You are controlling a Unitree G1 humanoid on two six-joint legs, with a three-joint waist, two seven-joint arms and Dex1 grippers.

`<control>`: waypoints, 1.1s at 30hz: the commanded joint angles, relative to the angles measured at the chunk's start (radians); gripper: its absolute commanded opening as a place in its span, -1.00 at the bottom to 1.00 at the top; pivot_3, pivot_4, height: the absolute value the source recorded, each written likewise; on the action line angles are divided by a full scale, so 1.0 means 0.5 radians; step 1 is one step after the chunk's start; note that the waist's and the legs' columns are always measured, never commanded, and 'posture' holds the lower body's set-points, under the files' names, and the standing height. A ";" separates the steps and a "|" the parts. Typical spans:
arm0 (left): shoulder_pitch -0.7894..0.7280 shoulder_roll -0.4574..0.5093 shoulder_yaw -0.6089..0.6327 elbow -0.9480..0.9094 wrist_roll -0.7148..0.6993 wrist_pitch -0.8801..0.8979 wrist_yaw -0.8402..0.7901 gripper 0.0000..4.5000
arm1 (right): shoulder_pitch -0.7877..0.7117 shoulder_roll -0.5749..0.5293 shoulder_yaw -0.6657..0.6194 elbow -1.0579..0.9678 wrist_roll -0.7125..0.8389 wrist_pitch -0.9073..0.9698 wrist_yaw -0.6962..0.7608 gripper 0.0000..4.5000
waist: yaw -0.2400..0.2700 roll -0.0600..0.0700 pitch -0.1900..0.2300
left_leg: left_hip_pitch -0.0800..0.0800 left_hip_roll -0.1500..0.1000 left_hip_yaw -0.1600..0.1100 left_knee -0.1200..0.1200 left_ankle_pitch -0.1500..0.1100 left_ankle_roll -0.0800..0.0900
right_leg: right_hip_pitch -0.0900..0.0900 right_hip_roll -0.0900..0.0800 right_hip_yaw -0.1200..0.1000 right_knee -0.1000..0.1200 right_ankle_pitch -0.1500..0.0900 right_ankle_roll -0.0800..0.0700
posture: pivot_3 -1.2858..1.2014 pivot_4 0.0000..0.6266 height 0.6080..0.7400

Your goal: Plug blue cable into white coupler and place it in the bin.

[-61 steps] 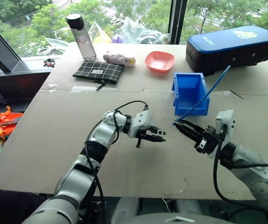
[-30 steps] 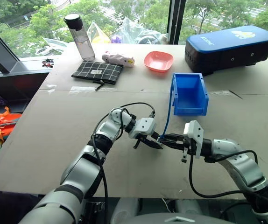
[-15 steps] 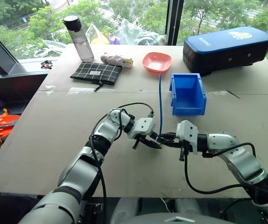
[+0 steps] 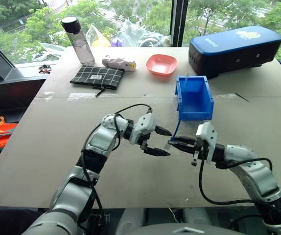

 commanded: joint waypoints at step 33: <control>0.831 0.136 0.740 -1.475 -0.804 0.877 1.422 0.71 | 0.133 -0.563 -1.038 -0.025 0.211 0.393 0.522 0.82 | 0.119 0.000 0.003 | -0.014 -0.004 0.022 -0.007 0.000 -0.001 | -0.011 -0.007 0.012 -0.013 0.001 0.000 | 0.03 -0.52 0.93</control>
